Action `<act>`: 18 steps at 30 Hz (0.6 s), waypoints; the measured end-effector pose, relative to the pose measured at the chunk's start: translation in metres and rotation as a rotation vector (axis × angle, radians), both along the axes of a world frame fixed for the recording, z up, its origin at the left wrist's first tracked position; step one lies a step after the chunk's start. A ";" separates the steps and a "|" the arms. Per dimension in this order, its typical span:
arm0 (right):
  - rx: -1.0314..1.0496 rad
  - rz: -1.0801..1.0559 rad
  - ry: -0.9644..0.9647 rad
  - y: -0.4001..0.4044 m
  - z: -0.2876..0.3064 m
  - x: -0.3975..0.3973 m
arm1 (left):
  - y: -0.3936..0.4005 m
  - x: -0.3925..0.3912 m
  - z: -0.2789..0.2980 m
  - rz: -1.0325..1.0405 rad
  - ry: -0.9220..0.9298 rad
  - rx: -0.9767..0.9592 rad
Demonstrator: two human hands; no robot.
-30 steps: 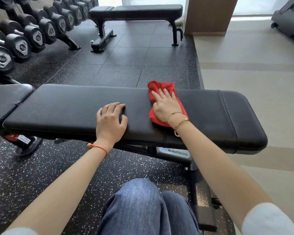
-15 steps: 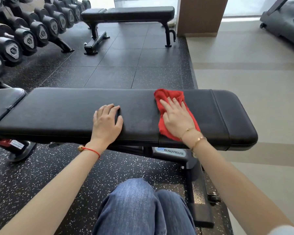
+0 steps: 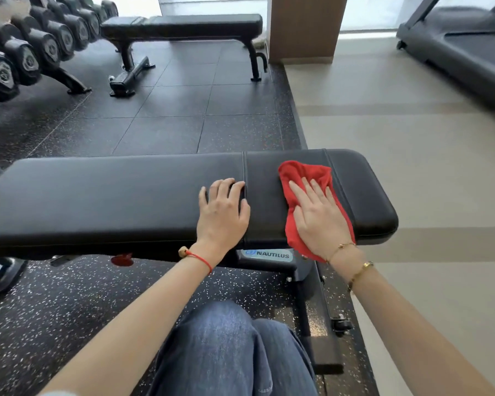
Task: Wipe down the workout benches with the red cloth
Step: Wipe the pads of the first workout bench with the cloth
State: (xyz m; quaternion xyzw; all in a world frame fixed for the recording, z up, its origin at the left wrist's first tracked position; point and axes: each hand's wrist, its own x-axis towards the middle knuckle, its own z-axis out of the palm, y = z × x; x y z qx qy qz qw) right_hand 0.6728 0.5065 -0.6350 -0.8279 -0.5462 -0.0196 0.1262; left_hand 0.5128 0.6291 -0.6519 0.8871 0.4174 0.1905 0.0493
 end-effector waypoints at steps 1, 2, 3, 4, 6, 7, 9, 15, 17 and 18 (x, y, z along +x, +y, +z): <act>-0.017 -0.051 0.006 0.001 0.001 0.012 | -0.001 0.000 -0.001 0.002 -0.006 0.008; -0.038 -0.102 0.015 0.006 0.002 0.024 | -0.001 0.000 -0.001 0.003 -0.012 0.014; -0.057 -0.147 0.032 0.016 0.006 0.035 | -0.001 0.000 -0.001 0.005 -0.017 0.019; -0.075 -0.182 0.049 0.027 0.010 0.045 | -0.001 0.000 0.000 0.006 -0.020 0.021; -0.107 -0.204 0.066 0.047 0.017 0.053 | -0.001 0.000 0.002 0.007 -0.019 0.021; -0.114 -0.191 0.063 0.053 0.018 0.052 | -0.001 -0.001 0.002 0.004 -0.020 0.022; -0.112 -0.127 0.051 0.051 0.017 0.043 | -0.001 -0.002 0.002 -0.003 -0.023 0.023; -0.023 -0.125 -0.014 -0.020 0.001 0.039 | 0.000 -0.004 -0.001 -0.009 -0.043 0.028; -0.006 -0.221 0.014 -0.032 0.000 0.053 | 0.001 -0.003 -0.001 -0.001 -0.036 0.031; -0.010 -0.264 0.038 -0.033 0.000 0.062 | 0.000 -0.002 -0.002 0.003 -0.033 0.034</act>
